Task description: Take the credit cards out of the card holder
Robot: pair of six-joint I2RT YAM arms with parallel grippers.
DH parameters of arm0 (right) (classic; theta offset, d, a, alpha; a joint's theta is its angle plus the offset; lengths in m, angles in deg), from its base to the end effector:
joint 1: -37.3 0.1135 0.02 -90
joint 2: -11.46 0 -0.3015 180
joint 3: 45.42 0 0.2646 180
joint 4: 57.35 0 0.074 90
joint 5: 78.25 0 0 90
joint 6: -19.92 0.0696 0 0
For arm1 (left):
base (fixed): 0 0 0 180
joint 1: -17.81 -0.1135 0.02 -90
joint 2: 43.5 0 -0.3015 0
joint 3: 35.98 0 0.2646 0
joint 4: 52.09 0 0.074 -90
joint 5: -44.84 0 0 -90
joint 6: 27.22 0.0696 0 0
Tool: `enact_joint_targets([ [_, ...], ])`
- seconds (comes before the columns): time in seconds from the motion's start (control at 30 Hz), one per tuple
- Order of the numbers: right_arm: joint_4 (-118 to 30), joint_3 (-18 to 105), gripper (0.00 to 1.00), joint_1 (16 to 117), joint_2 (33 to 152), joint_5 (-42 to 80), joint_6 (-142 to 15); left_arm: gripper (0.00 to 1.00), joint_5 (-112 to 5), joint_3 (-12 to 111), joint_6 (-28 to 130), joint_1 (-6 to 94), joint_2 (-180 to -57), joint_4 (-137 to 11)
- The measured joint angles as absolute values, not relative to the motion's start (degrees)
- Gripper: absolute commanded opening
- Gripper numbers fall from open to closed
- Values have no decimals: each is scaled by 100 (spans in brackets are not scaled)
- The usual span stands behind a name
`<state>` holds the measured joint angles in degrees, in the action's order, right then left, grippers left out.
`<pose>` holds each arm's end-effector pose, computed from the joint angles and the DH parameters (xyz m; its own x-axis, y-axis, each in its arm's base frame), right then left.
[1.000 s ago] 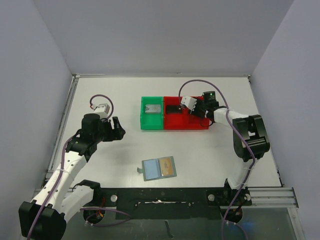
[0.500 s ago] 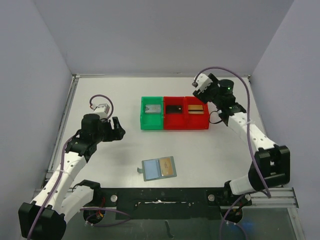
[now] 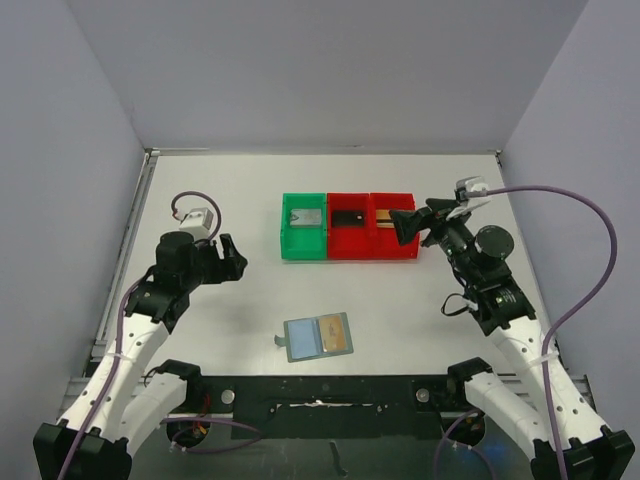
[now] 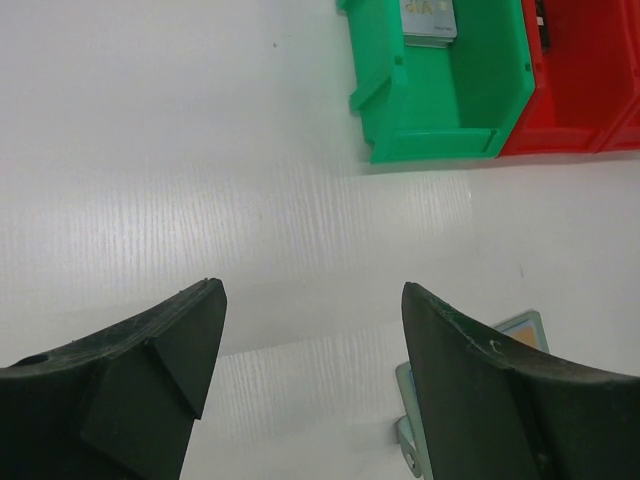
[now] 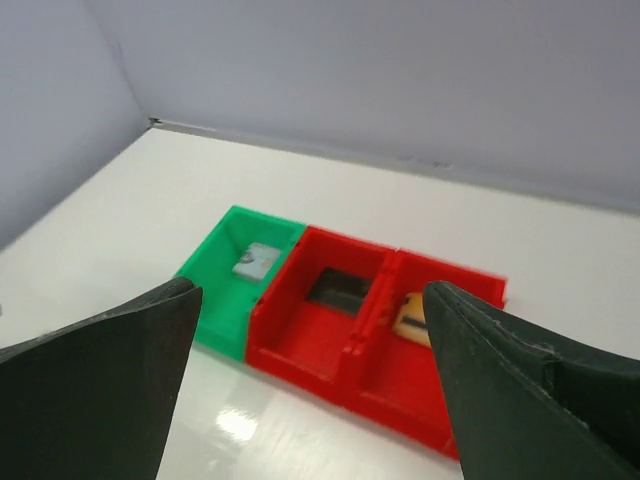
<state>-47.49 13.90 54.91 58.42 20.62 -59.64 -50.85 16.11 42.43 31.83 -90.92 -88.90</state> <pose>0.2020 0.0754 0.3967 -0.0399 0.1752 -0.9837 -0.4459 0.8779 0.1744 0.1934 -0.0554 0.2808 -0.5961 -0.2078 -0.7756 0.1229 0.9309 -0.3439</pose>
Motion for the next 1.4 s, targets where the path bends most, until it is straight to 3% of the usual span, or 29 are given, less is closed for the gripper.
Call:
enact_joint_targets([
  [0.3,-4178,-98,98,5486,4765,1627,-3265,71,-4816,1530,4243,3072,-9142,-8756],
  [0.63,-2659,98,98,5683,6105,1812,-2093,72,-4611,1305,4225,3045,-9326,-8492],
  [0.8,-2602,-562,98,5864,5995,2252,-1888,72,-4749,1305,4227,3045,-9333,-8413],
  [1.03,-2681,-839,82,6614,5934,2302,-1370,71,-5260,1303,4218,3045,-9357,-8197],
  [1.2,-2749,-713,67,7351,6356,2079,-1162,67,-6244,1104,3631,3144,-9429,-7736],
  [1.3,-2762,-468,56,7692,6830,1896,-1075,65,-6443,929,2988,3771,-9455,-7491],
  [1.4,-2917,-275,47,7980,7280,1788,-998,61,-6320,925,2448,5030,-9586,-7257],
])
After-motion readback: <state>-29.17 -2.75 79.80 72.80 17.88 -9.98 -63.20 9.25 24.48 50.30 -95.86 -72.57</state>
